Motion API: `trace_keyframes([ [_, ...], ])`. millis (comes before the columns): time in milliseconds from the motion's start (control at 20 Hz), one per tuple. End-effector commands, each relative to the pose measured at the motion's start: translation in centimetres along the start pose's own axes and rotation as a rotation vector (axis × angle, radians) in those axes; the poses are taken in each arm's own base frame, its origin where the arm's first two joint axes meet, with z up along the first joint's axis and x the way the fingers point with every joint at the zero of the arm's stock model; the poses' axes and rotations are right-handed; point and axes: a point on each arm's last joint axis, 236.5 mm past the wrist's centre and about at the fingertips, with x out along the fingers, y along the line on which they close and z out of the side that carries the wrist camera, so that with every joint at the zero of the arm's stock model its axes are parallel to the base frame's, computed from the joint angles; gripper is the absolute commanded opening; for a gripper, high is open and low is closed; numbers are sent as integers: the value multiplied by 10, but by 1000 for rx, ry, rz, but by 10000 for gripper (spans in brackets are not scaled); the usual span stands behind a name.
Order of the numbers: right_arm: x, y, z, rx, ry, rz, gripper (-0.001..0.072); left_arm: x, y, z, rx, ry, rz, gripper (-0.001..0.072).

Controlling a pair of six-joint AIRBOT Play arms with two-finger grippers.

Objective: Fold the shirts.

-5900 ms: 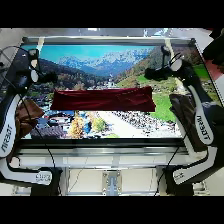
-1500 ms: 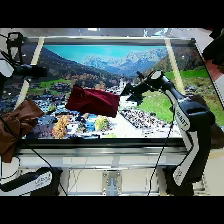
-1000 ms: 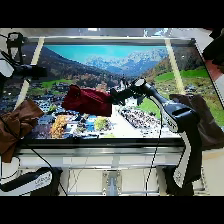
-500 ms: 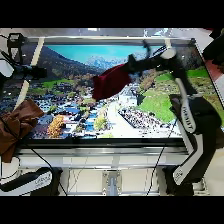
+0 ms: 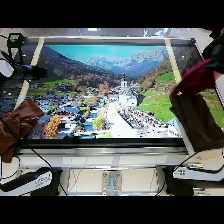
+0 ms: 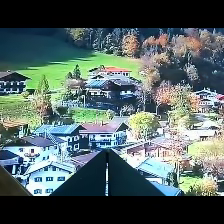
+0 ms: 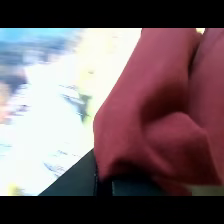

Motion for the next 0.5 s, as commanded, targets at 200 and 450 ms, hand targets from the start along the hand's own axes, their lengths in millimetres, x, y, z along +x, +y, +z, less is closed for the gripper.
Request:
trace_keyframes([
  [200, -52, -184, -184, 310, 175, -469, 16, -1, -14, 2, -42, -9, -58, 12],
  [450, -32, -218, -254, 525, 260, -481, 464, -1, -22, 3, -39, -11, -76, 12],
])
